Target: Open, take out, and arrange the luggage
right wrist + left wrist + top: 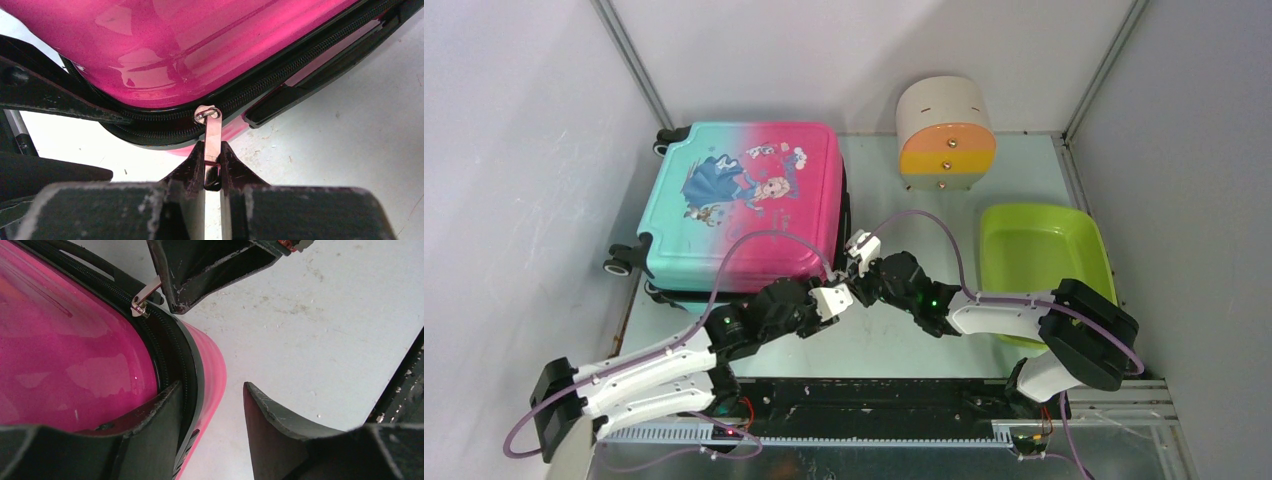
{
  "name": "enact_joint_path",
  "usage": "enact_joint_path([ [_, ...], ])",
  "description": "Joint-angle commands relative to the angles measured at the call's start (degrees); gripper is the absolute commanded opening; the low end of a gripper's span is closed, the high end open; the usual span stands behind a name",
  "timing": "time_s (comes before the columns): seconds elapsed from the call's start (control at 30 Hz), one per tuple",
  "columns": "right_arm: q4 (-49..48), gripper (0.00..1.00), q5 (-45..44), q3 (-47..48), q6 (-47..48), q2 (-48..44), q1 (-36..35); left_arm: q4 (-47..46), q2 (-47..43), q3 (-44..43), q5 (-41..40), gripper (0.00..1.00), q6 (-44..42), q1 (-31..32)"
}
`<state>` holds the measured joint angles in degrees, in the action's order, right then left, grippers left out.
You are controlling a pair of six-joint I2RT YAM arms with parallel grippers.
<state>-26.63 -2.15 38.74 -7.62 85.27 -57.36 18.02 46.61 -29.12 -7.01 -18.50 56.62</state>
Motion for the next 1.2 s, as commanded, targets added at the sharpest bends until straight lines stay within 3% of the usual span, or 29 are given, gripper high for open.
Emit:
enact_joint_path([
  [0.0, -10.91, 0.00, -2.91, 5.12, -1.19, -3.14, -0.21, -2.85, 2.09, 0.87, -6.63, 0.55, -2.35, -0.28],
  [0.33, -10.48, 0.00, -3.18, 4.69, -1.77, -4.57, -0.40, -5.32, 3.79, 2.57, -15.56, 0.56, -3.62, -0.24],
  [0.47, -10.39, 0.00, -3.05, 4.68, -2.39, -4.49, -0.24, -7.95, 3.20, 3.44, -23.49, 0.57, -4.22, 0.12],
  [0.7, -10.30, 0.00, -2.99, 4.07, -2.54, -4.89, 0.03, -9.05, -0.46, 4.80, -24.22, 0.60, -7.70, -0.04],
  [0.83, -11.05, 0.00, -2.55, 4.06, -2.66, -4.73, 0.27, -6.69, 3.46, 3.90, -21.07, 0.46, -5.93, -0.11],
  [0.9, -11.18, 0.00, -2.32, 4.06, -2.62, -4.92, 0.49, -5.28, 4.84, 3.02, -19.45, 0.28, -4.46, -0.11],
  [0.93, -10.95, 0.00, -2.24, 4.06, -2.56, -5.11, 0.74, -3.67, 4.95, 2.67, -18.46, 0.14, -3.50, -0.11],
  [1.0, -10.20, 0.00, -2.13, 4.06, -1.48, -5.45, 1.13, -0.44, 4.66, 1.56, -16.54, 0.02, -2.45, -0.11],
  [1.17, -10.76, 0.00, -0.23, 3.46, 1.14, -6.71, 3.90, 8.62, -1.00, -0.45, -8.77, 0.00, -1.55, -0.06],
])
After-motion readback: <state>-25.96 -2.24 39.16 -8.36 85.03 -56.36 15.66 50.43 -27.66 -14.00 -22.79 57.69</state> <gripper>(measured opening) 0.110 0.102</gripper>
